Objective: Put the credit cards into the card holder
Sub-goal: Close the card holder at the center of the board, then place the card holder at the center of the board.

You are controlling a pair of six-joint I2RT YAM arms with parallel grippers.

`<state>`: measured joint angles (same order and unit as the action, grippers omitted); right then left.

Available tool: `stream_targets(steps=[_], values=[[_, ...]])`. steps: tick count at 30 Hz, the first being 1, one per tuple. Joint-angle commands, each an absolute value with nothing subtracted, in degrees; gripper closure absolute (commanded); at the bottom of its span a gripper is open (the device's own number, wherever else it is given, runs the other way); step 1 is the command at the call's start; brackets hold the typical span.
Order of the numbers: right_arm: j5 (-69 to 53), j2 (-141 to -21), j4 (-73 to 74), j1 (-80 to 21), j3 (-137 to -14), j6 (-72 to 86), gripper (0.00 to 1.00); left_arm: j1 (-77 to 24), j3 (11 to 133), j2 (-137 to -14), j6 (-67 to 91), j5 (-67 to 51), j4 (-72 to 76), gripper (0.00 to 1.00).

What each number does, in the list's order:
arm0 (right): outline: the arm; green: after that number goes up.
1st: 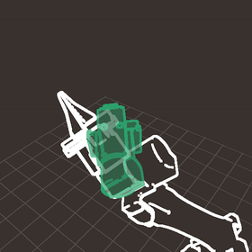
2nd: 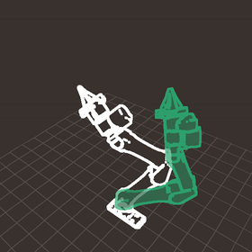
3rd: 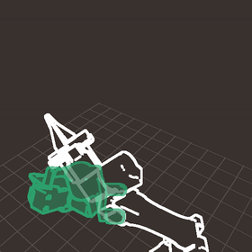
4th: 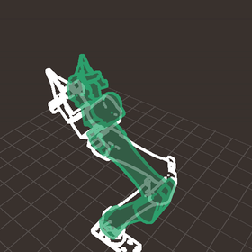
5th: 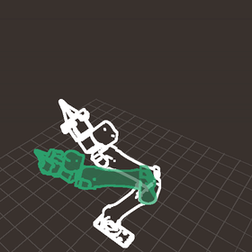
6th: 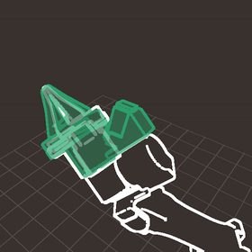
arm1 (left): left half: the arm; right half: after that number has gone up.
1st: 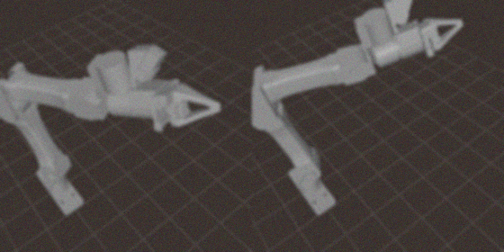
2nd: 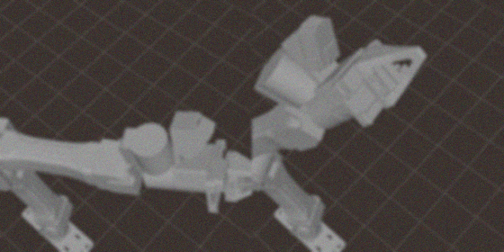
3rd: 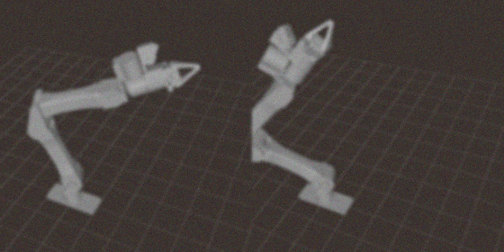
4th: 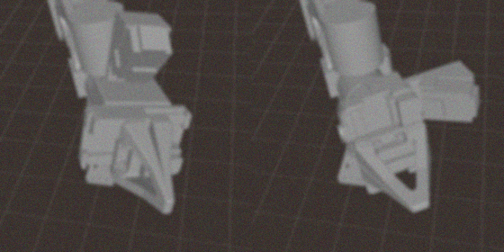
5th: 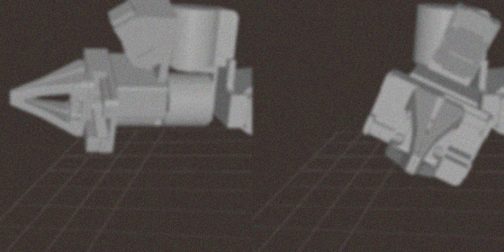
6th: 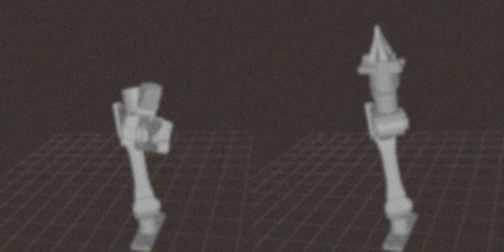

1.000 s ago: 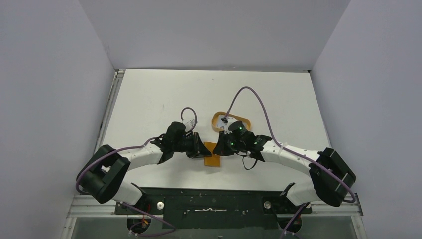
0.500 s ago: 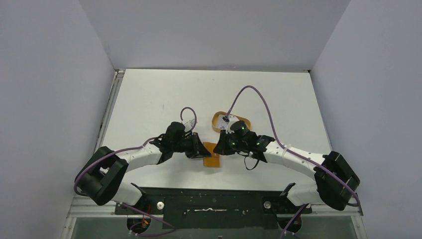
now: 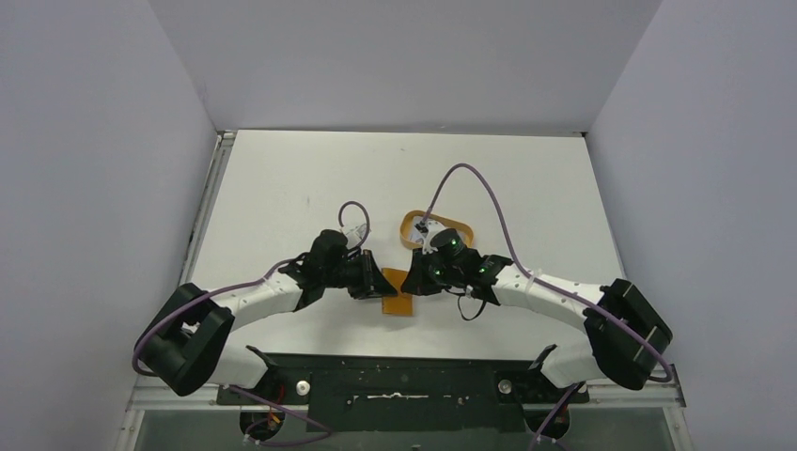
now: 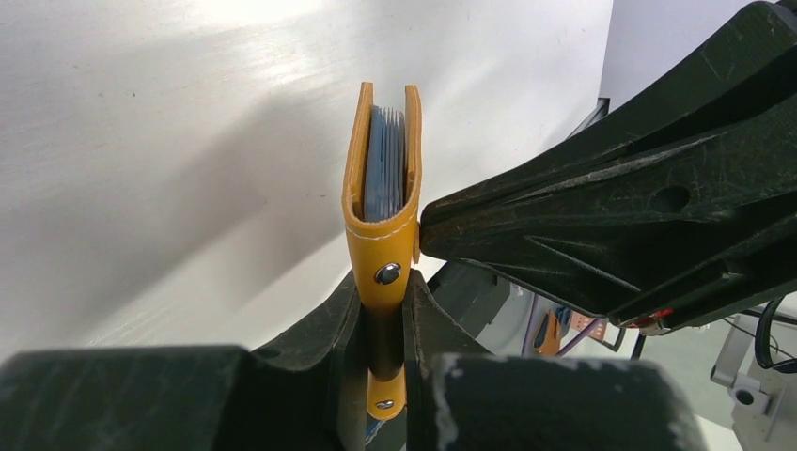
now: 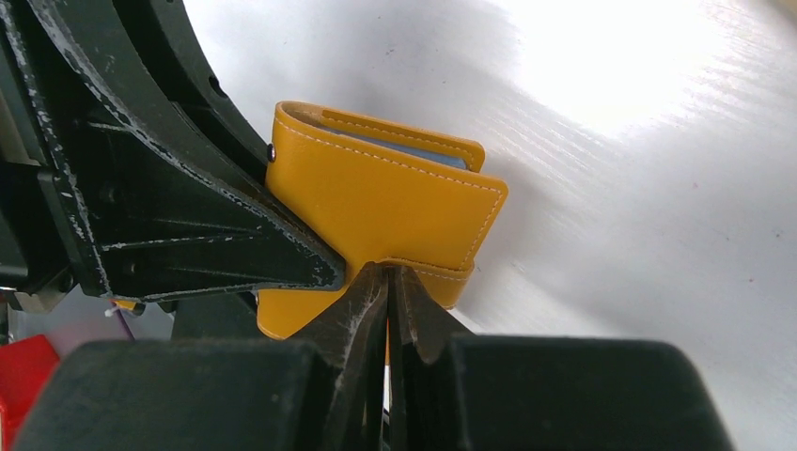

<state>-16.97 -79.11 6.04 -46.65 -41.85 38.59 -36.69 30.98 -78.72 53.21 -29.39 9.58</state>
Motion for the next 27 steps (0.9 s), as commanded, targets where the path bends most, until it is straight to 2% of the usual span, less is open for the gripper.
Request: stream_targets(steps=[1, 6, 11, 14, 18, 20, 23, 27], values=[[-17.40, -80.13, 4.43, -47.55, -44.15, 37.74, 1.00, -37.16, 34.57, -75.28, 52.56, -31.06, 14.21, 1.00], [-16.94, -79.84, 6.03, -47.84, -44.89, 37.56, 1.00, -37.53, 35.05, -74.22, 52.00, -30.52, 13.47, 1.00], [-9.81, -70.62, 16.08, -46.09, -47.14, 35.47, 0.98, -35.10, 36.03, -71.65, 47.76, -21.74, -1.57, 1.00], [-5.73, -63.25, 23.46, -42.71, -47.97, 33.18, 0.87, -29.33, 36.26, -71.03, 47.13, -19.52, -9.22, 1.00], [-1.06, -54.09, 29.90, -38.06, -46.62, 27.82, 0.52, -19.23, 37.80, -72.29, 48.01, -22.09, -10.05, 1.00], [3.37, -50.66, 31.74, -37.73, -45.11, 26.75, 0.40, -15.88, 41.78, -75.16, 48.80, -25.07, -10.33, 1.00], [5.25, -47.11, 31.33, -37.66, -41.58, 27.70, 0.33, -15.21, 49.03, -80.20, 45.64, -24.78, -14.13, 1.00], [4.11, -45.51, 29.67, -37.60, -38.16, 30.93, 0.32, -13.23, 55.38, -88.16, 39.40, -25.41, -21.78, 1.00]])
